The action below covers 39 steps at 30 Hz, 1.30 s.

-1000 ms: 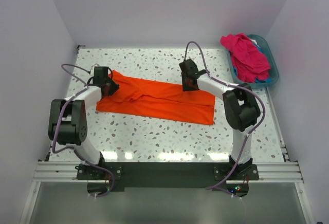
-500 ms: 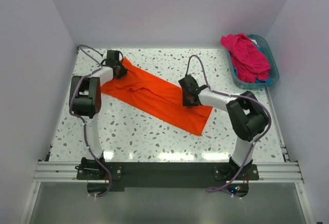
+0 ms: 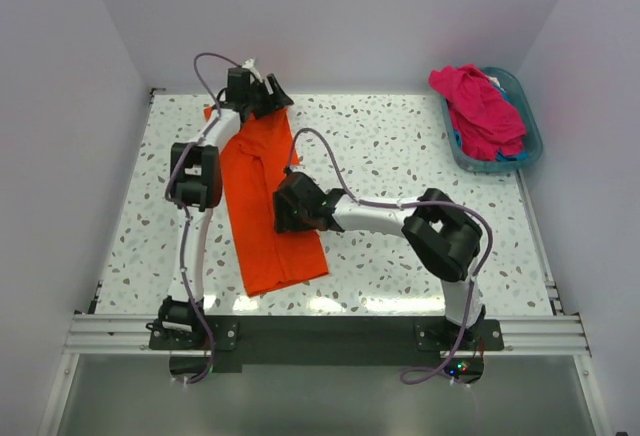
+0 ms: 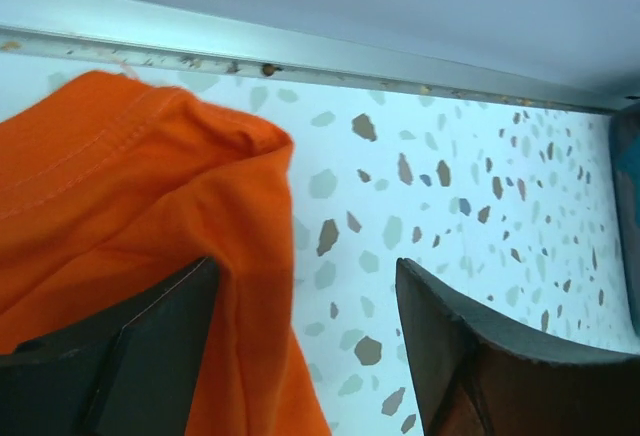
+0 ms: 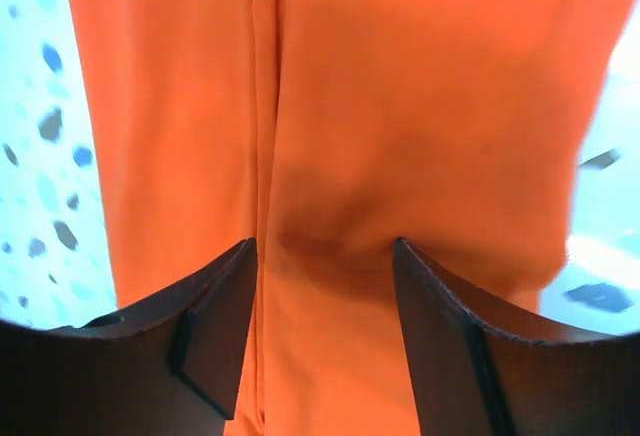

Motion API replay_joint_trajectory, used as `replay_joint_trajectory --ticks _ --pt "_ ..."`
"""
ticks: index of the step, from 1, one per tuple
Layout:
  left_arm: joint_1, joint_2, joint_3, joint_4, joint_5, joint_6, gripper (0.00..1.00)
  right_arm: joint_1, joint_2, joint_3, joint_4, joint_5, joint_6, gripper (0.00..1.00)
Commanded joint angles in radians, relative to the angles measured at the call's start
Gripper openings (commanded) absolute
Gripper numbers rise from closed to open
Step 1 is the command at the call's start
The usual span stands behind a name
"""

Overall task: Fold and stack the t-shirts
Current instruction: Fold the tshirt

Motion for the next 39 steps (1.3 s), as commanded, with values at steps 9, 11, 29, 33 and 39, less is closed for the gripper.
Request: replay_joint_trajectory --ticks 9,11,29,33,39 --pt "0.013 -0.559 -0.387 0.179 -0.027 -0.059 0.77 -0.113 -0.164 0.026 -0.118 0.028 -0.155 0.65" --pt "0.01 -0.687 -0.542 0.156 -0.152 -0.108 0.74 -0.119 -0.221 -0.028 -0.126 0.04 -0.167 0.65" --pt "-0.192 -1.901 -1.707 -0.402 -0.556 -0.329 0.47 -0.049 -0.419 -0.457 0.004 -0.15 -0.049 0.55" --pt "-0.234 -1.952 -1.744 -0.49 -0.524 -0.383 0.47 -0.043 -0.443 -0.502 0.036 -0.158 -0.019 0.55" --pt "-0.377 -1.958 -1.783 -0.592 -0.524 -0.512 0.5 -0.029 -0.453 -0.539 0.073 -0.19 0.012 0.54"
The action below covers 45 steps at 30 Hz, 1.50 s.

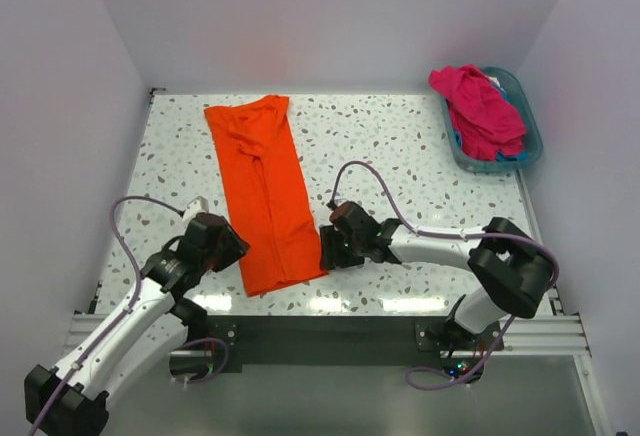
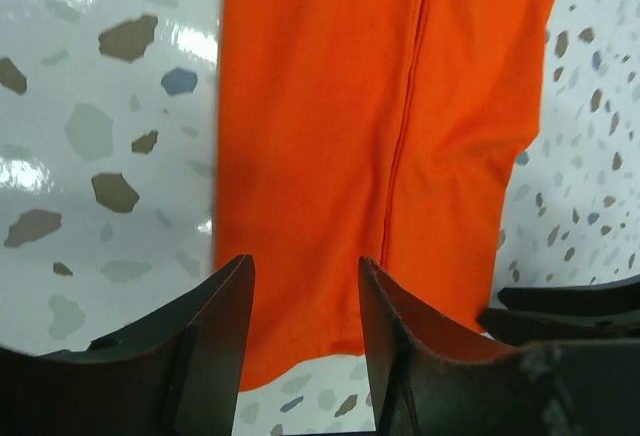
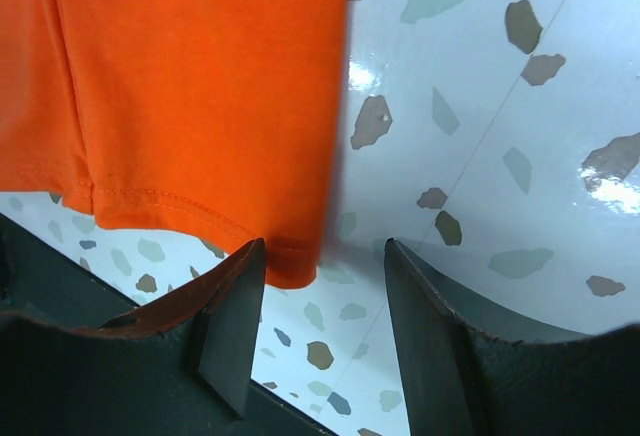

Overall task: Fold and stack the t-shirts
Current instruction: Fold the tshirt

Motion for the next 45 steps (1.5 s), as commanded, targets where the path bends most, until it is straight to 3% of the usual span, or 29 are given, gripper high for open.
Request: replay_joint_trajectory --ticks 1,7,20,28,33,38,45 --pt "-0.06 0.011 -0.036 -0.105 -0.006 -0.116 0.51 0.022 -0.019 -0.016 0.077 -0.036 0.042 0.54" --pt "-0.168 0.043 -0.063 -0.154 -0.013 -0.228 0.52 0.048 0.022 -0.033 0.13 -0.062 0.068 0.52" --pt "-0.388 0.156 -0.078 -0.168 -0.023 -0.417 0.51 0.048 0.005 -0.082 0.13 -0.045 0.065 0.27" --pt "-0.42 0.139 -0.11 -0.144 -0.033 -0.451 0.29 0.048 -0.015 -0.102 0.123 -0.042 0.057 0.0" --pt "-0.422 0.126 -0.144 -0.078 0.008 -0.406 0.05 0.049 -0.064 -0.121 0.092 -0.036 0.046 0.0" --pt "-0.428 0.112 -0.147 -0.038 0.022 -0.366 0.0 0.062 -0.094 -0.109 0.054 -0.025 0.037 0.0" --pt "-0.428 0.115 -0.011 -0.076 -0.081 -0.305 0.0 0.063 -0.09 0.03 -0.046 0.018 -0.006 0.0"
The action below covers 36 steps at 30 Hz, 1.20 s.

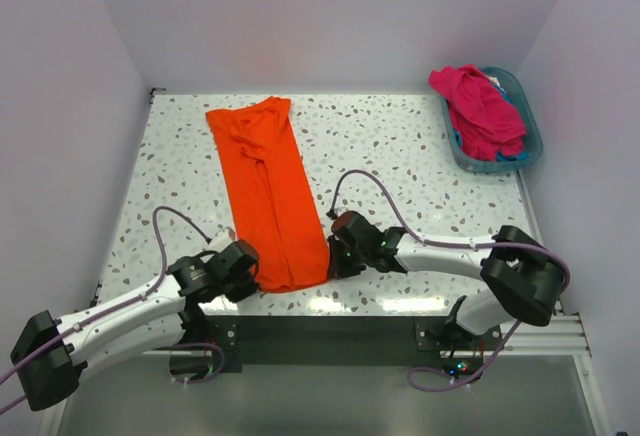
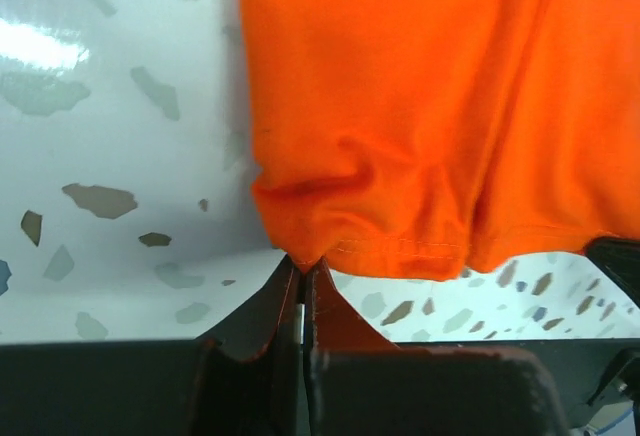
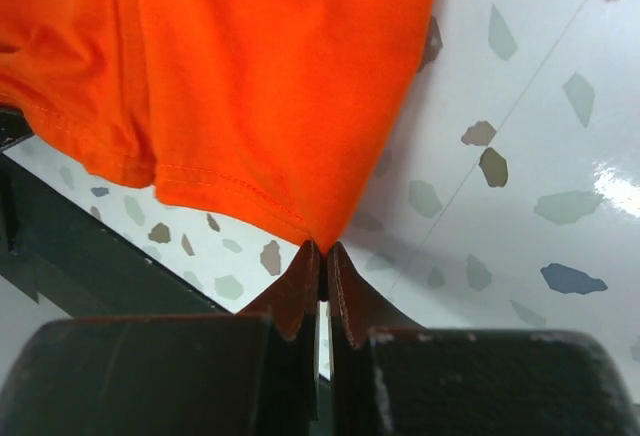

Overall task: Fold and stack the t-shirts
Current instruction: Fold the tshirt

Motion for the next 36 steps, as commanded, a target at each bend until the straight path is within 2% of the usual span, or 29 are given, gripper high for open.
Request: replay_joint_trajectory --ticks 1,6,10,14,18,25,29,36 --pt "-0.003 0.012 0.102 0.023 -0.091 0.059 0.0 0.004 0.007 0.152 -0.079 0.048 -0.05 0.0" --pt "0.072 0.093 0.217 0.063 -0.152 0.193 0.0 -0.008 0.103 0.336 -0.139 0.086 -0.09 0.0" --pt "0.255 0.147 0.265 0.167 -0.117 0.33 0.0 -0.054 0.211 0.486 -0.162 0.082 -0.11 0.0" --pt "0.365 0.22 0.325 0.251 -0.106 0.431 0.0 -0.108 0.36 0.655 -0.16 0.077 -0.123 0.0" --pt "0.475 0.338 0.369 0.351 -0.082 0.468 0.0 -0.163 0.478 0.781 -0.151 0.071 -0.137 0.0" --pt "0.572 0.501 0.425 0.503 -0.074 0.484 0.0 -0.237 0.633 0.97 -0.104 0.069 -0.162 0.0" --pt "0.619 0.592 0.435 0.553 -0.047 0.479 0.0 -0.266 0.696 1.022 -0.068 0.037 -0.162 0.0" --pt "0.662 0.658 0.443 0.621 -0.014 0.495 0.0 -0.286 0.745 1.059 0.012 0.006 -0.162 0.0"
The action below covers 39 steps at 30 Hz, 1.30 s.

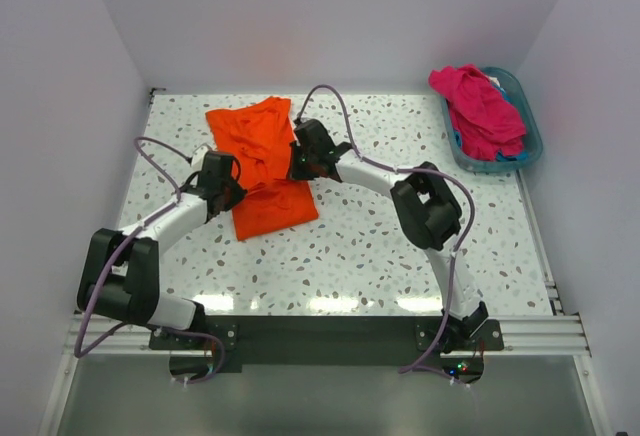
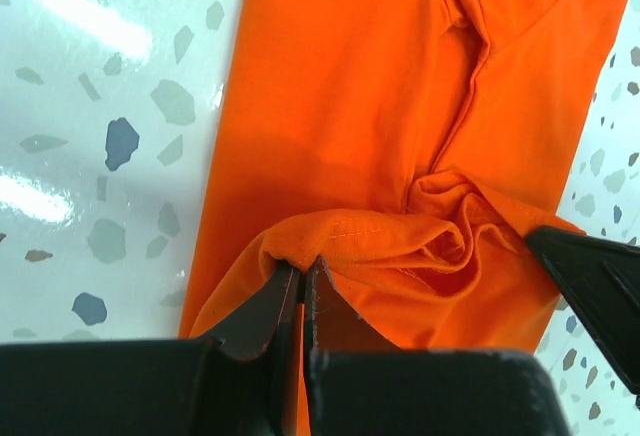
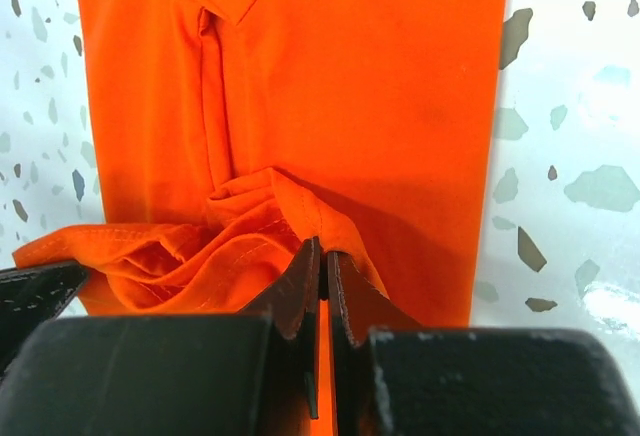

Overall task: Fold and stack the t-shirts
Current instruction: Fold the tshirt

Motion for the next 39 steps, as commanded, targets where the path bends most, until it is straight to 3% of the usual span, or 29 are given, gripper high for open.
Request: replay_joint_trajectory --ticks 1,12,20,21,22,23,24,25,28,33,36,37,39 --pt "0.026 0.01 0.043 0.1 0.016 0.03 0.0 -0.009 0.005 0.059 0.083 -0.018 -0.02 0.0" --pt "0.084 0.076 0.102 0.109 0.057 0.053 0.0 -0.055 0.008 0.116 0.099 -0.034 -0.019 0.0" --pt "0.123 0.164 0.161 0.146 0.103 0.077 0.01 -0.091 0.108 0.234 0.065 -0.087 -0.014 0.02" --pt "0.135 0.184 0.168 0.16 0.115 0.085 0.06 -0.094 0.125 0.254 0.053 -0.091 -0.02 0.13" --pt "0.144 0.193 0.177 0.161 0.125 0.091 0.26 -0.098 0.136 0.289 0.033 -0.102 -0.026 0.24" --pt "0.152 0.204 0.19 0.166 0.146 0.097 0.39 -0.106 0.157 0.309 0.022 -0.108 -0.031 0.31" --pt "0.167 0.202 0.191 0.187 0.16 0.103 0.51 -0.111 0.163 0.344 0.007 -0.11 -0.048 0.46" --pt "0.173 0.199 0.194 0.189 0.165 0.106 0.64 -0.117 0.168 0.361 -0.022 -0.116 -0.056 0.51" --pt "0.187 0.15 0.178 0.201 0.169 0.111 0.71 -0.135 0.144 0.369 -0.059 -0.105 -0.092 0.64" --pt "0.169 0.069 0.129 0.169 0.165 0.1 0.68 -0.134 0.03 0.279 -0.082 -0.068 -0.125 0.66" --pt "0.132 0.041 0.087 0.169 0.145 0.097 0.55 -0.115 -0.027 0.188 -0.052 -0.073 -0.126 0.6" --pt "0.123 0.038 0.075 0.167 0.139 0.094 0.45 -0.109 -0.034 0.17 -0.049 -0.074 -0.131 0.53" --pt "0.104 0.05 0.07 0.157 0.126 0.086 0.34 -0.083 -0.045 0.122 -0.043 -0.082 -0.132 0.48"
